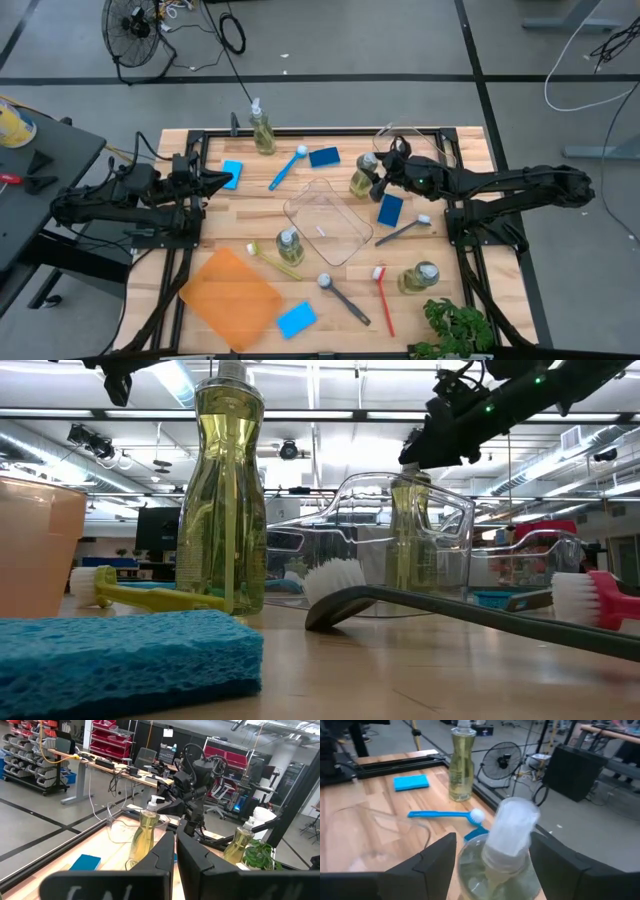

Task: Pick & Place Kitchen Sink Supplies
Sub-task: Put the yellow dish soap into the top transparent bin

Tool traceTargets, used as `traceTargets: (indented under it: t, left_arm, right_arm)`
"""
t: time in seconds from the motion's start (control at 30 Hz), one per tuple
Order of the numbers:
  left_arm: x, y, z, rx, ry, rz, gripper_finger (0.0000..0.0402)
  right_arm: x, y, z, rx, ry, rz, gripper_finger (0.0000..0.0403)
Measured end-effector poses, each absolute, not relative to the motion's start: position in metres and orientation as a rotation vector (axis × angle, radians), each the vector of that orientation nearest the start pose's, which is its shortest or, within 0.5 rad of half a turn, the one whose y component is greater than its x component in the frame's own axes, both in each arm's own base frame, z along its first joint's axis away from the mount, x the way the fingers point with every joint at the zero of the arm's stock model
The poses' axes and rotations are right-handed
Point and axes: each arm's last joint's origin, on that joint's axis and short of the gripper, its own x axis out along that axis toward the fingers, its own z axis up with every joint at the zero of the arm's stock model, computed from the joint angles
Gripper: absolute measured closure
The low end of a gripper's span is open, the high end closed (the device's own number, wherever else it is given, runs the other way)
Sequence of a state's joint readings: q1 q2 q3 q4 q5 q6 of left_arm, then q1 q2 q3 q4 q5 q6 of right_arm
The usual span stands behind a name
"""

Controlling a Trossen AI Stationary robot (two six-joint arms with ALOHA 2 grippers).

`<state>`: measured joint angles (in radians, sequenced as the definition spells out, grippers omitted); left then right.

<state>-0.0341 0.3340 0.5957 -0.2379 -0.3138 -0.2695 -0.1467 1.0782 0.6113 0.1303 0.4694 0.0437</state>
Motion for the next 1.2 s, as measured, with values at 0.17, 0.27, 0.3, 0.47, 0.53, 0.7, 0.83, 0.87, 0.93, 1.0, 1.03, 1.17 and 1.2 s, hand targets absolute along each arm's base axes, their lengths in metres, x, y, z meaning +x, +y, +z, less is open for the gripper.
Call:
traceTargets:
  t: [0.17,0.27,0.3,0.47,0.53,0.7,0.83,0.87,0.93,1.0,1.03,1.17,1.2]
  left_arm:
    - [0.087,0.006,0.314,-0.272,-0.061,0.275,0.0378]
    - [0.087,0.006,0.314,-0.272,-0.061,0.275,0.0378]
    - [0.087,0.006,0.314,-0.272,-0.061,0.275,0.0378]
    - [0.087,0.006,0.314,-0.272,-0.061,0.275,0.0378]
    - [0.087,0.006,0.314,-0.272,-0.061,0.275,0.0378]
    - [0.087,0.006,0.314,-0.272,-0.061,0.275,0.0378]
    - [0.087,0.006,0.314,-0.272,-0.062,0.275,0.0378]
    - [0.087,0.006,0.314,-0.272,-0.061,0.275,0.0378]
    - [0.087,0.006,0.314,-0.272,-0.061,0.275,0.0378]
    - [0.087,0.006,0.314,-0.272,-0.062,0.275,0.0378]
    - [0.087,0.006,0.314,-0.272,-0.061,0.275,0.0378]
    - [0.087,0.006,0.314,-0.272,-0.062,0.275,0.0378]
    - [0.087,0.006,0.314,-0.272,-0.061,0.275,0.0378]
  right_arm:
    - [0.224,-0.049,0.249,-0.013,0.322,-0.636,0.016]
    - [0.224,-0.05,0.249,-0.012,0.321,-0.641,0.0166]
    - [0.224,-0.051,0.249,-0.011,0.322,-0.643,0.0168]
    - [0.224,-0.054,0.249,-0.006,0.322,-0.642,0.0177]
    - [0.224,-0.055,0.249,0.0,0.323,-0.626,0.0179]
    - [0.223,-0.058,0.248,0.006,0.324,-0.625,0.018]
    - [0.222,-0.061,0.248,0.016,0.323,-0.618,0.0191]
    - [0.222,-0.061,0.248,0.023,0.321,-0.614,0.0197]
    - [0.223,-0.062,0.248,0.041,0.317,-0.601,0.0212]
    - [0.223,-0.062,0.248,0.046,0.318,-0.59,0.0229]
    - [0.223,-0.062,0.248,0.047,0.318,-0.583,0.024]
    - [0.223,-0.062,0.248,0.05,0.316,-0.58,0.0282]
    - [0.223,-0.062,0.248,0.051,0.316,-0.578,0.0292]
